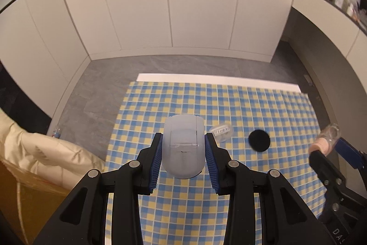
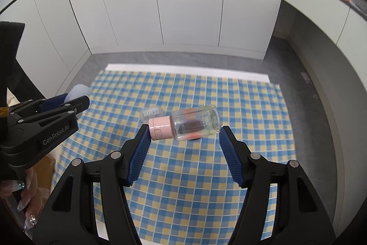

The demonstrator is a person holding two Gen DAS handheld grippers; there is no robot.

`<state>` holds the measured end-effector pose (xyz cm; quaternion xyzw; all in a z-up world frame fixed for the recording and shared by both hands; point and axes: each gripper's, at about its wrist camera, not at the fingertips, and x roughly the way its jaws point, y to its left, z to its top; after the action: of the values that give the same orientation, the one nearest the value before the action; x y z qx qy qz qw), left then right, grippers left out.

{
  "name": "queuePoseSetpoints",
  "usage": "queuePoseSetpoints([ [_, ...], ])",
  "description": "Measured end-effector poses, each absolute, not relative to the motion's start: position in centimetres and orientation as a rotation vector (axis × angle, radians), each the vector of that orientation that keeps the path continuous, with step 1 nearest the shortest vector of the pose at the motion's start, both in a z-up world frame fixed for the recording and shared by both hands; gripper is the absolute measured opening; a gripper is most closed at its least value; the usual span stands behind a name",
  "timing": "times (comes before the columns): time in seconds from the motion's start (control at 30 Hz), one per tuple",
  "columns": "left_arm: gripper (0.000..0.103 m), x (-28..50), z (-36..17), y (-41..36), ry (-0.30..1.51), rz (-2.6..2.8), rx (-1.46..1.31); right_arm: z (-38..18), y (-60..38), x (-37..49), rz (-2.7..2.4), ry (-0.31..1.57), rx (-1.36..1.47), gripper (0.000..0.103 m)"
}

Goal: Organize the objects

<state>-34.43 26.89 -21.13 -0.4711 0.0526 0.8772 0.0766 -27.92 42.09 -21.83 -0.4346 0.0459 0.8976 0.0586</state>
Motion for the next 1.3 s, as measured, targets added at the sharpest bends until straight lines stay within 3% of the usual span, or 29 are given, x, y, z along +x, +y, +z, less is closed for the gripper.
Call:
queuePoseSetpoints([
  [0.93,0.036,-28.9,-0.1,22.7,0.025,2.794,-1.218,0.2,40.9,-22.9,2.776,0.065,-1.029,0.064],
  [1.3,0.036,-26.8,2.2,22.8,0.024,2.799,-1.216,3.8,39.5,-20.5,2.792,0.006,-1.004,0.064],
])
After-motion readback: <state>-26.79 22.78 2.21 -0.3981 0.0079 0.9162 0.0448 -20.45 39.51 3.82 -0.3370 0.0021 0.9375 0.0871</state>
